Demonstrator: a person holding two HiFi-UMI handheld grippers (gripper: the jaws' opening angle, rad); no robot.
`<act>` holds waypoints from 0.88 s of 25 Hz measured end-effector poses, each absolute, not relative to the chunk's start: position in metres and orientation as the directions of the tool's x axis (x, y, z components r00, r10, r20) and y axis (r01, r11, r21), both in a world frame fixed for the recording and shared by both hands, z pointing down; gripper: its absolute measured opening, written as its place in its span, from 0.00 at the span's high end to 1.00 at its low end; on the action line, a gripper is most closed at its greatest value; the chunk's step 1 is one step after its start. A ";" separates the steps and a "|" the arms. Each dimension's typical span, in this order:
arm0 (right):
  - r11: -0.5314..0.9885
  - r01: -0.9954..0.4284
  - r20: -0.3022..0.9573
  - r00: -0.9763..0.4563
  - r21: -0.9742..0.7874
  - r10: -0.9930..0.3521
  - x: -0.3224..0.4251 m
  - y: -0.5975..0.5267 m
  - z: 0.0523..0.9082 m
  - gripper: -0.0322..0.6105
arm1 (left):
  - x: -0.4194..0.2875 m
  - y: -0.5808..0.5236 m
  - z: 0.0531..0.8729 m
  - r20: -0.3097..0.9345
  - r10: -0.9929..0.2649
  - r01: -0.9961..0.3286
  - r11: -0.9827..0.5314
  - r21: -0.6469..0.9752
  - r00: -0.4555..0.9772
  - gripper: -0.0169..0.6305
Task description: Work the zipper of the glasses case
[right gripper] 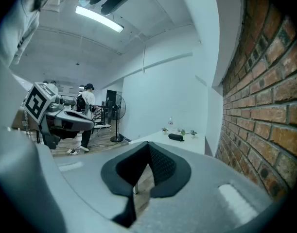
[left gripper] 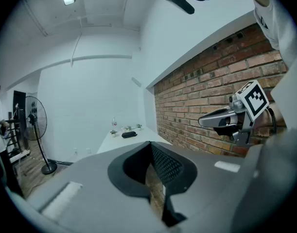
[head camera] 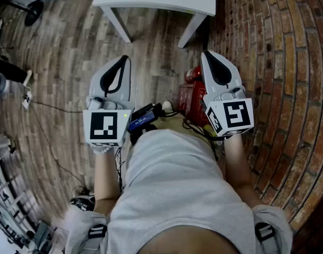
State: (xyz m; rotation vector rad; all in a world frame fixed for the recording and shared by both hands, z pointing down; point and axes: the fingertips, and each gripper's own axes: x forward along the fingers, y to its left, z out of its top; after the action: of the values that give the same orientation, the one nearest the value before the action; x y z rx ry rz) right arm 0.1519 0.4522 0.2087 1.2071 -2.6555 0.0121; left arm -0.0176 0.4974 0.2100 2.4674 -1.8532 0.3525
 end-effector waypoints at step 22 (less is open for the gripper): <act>0.645 -0.762 0.177 -0.629 0.050 -0.757 0.151 0.447 0.204 0.93 | -0.020 0.493 0.207 0.174 -0.952 -0.962 -0.266 -0.059 0.253 0.97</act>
State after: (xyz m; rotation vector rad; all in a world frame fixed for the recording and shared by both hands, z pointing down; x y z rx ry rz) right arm 0.1508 0.4470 0.2038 1.2511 -2.6817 0.0440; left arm -0.0200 0.4932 0.2065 2.4392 -1.8658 0.2691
